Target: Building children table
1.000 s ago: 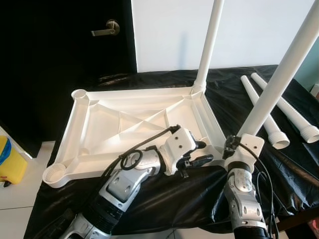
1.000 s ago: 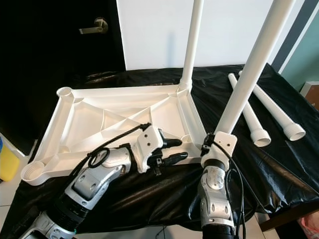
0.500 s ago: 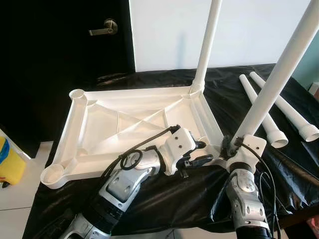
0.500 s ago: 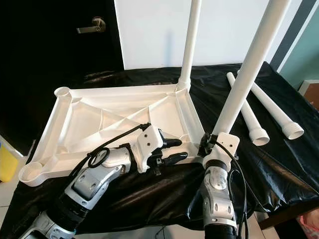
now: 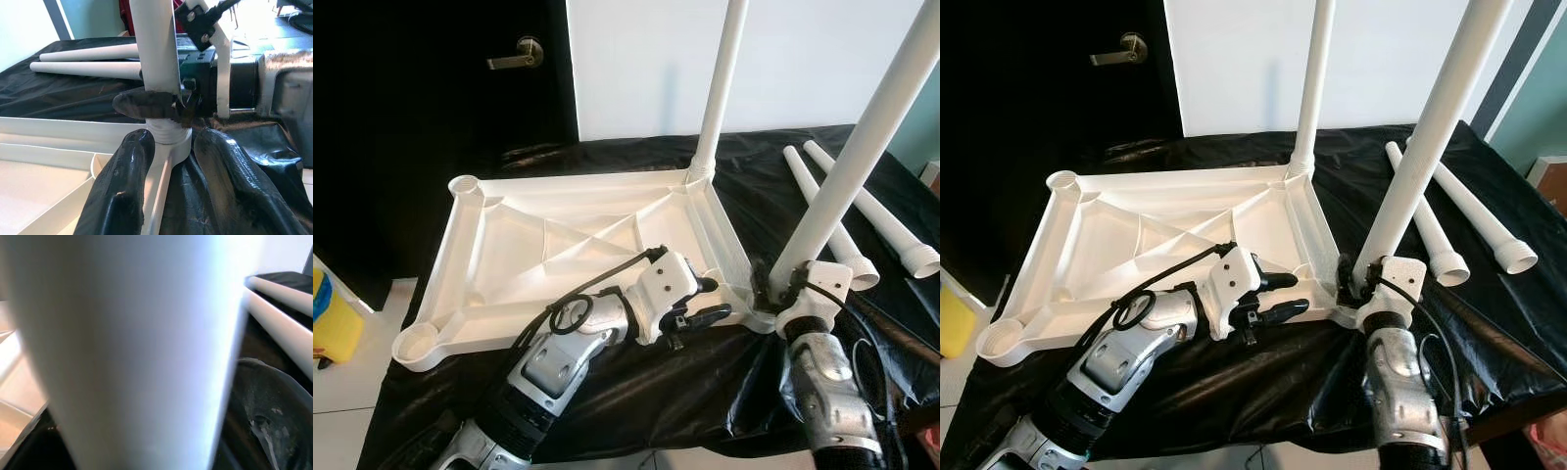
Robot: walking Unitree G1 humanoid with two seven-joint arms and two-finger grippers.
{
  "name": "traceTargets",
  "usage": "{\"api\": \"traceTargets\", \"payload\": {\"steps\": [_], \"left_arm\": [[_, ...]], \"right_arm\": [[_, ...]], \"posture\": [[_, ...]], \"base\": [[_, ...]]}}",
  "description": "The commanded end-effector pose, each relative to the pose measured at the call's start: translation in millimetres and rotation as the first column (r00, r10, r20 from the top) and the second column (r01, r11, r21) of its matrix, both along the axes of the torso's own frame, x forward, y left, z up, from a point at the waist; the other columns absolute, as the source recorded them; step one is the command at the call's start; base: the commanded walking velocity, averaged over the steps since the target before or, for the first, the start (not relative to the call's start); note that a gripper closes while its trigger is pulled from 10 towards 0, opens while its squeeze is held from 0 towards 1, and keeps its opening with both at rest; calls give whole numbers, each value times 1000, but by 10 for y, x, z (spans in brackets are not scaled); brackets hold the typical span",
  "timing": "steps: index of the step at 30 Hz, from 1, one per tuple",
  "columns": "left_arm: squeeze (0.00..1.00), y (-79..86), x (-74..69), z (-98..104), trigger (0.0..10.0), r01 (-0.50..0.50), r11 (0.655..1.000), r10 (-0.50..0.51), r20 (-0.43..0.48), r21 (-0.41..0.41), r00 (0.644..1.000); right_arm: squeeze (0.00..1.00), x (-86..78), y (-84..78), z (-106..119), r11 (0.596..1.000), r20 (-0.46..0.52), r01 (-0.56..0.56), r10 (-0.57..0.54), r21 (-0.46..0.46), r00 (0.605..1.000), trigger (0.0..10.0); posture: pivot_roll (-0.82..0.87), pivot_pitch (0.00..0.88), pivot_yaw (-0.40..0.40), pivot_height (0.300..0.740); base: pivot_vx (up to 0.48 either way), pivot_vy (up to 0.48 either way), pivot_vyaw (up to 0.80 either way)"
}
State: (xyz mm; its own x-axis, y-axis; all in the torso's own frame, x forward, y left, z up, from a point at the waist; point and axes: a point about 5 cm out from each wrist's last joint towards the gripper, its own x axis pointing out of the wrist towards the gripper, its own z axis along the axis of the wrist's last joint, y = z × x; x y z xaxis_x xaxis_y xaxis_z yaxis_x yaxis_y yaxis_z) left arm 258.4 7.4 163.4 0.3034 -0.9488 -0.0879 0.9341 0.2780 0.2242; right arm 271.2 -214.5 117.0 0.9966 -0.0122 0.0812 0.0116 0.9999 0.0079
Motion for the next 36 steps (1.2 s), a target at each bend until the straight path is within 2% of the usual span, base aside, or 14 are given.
{"api": "traceTargets", "payload": {"steps": [1, 7, 9, 14, 15, 17, 18, 24, 31, 32, 33, 36], "left_arm": [[0, -12, -11, 8, 10000, 33, 999, -33, 5, 7, 999], [0, -19, -11, 7, 10000, 38, 999, -38, 5, 8, 999], [0, -21, -8, 8, 10000, 39, 999, -39, 7, 9, 999], [0, -21, -6, 6, 10000, 39, 999, -39, 8, 10, 999], [0, -20, -7, 6, 10000, 39, 999, -39, 9, 11, 999], [0, -20, -7, 6, 10000, 39, 999, -39, 9, 11, 999], [0, -17, -8, 6, 10000, 38, 999, -39, 9, 11, 999], [0, -6, -15, 6, 10000, 39, 999, -39, 8, 13, 999], [0, -2, -20, 6, 10000, 41, 999, -41, 5, 14, 999], [0, -2, -21, 5, 10000, 41, 999, -41, 4, 15, 999], [0, -2, -22, 4, 10000, 42, 999, -42, 4, 15, 999], [0, -2, -23, 3, 10000, 44, 999, -44, 3, 16, 999]], "right_arm": [[0, 10, 20, -38, 997, -13, -72, 72, -1, 997, 10000], [0, 35, 16, -31, 992, -20, -121, 121, -43, 992, 10000], [0, 66, 23, -36, 974, -44, -207, 204, -92, 978, 10000], [0, 84, 11, -64, 954, -72, -271, 263, -132, 962, 10000], [0, 87, 0, -79, 944, -83, -298, 289, -139, 954, 1804], [0, 87, 0, -79, 944, -83, -298, 289, -139, 954, 1804], [0, 88, -8, -93, 938, -90, -317, 307, -140, 948, 0], [0, 67, -29, -148, 928, -108, -343, 330, -144, 938, 0], [0, 46, -44, -180, 935, -114, -328, 315, -131, 942, 0], [0, 45, -52, -189, 940, -115, -317, 304, -128, 946, 4588], [0, 47, -55, -199, 947, -117, -297, 283, -123, 952, 10000], [0, 53, -42, -212, 961, -116, -251, 238, -117, 964, 10000]], "posture": [[-54, 0, -3, 740], [-55, 0, -4, 740], [-52, 0, -5, 740], [-50, 0, -5, 740], [-49, 0, -5, 740], [-49, 0, -5, 740], [-46, 0, -6, 740], [-44, 0, -2, 740], [-46, 0, 0, 740], [-46, 0, 1, 740], [-47, 0, 2, 740], [-48, 0, 3, 740]], "base": [[0, 0, 0], [0, 0, 0], [0, 0, 0], [0, 0, 0], [0, 0, 0], [0, 0, 0], [0, 0, 0], [0, 0, 0], [0, 0, 0], [0, 0, 0], [0, 0, 0], [0, 0, 0]]}}
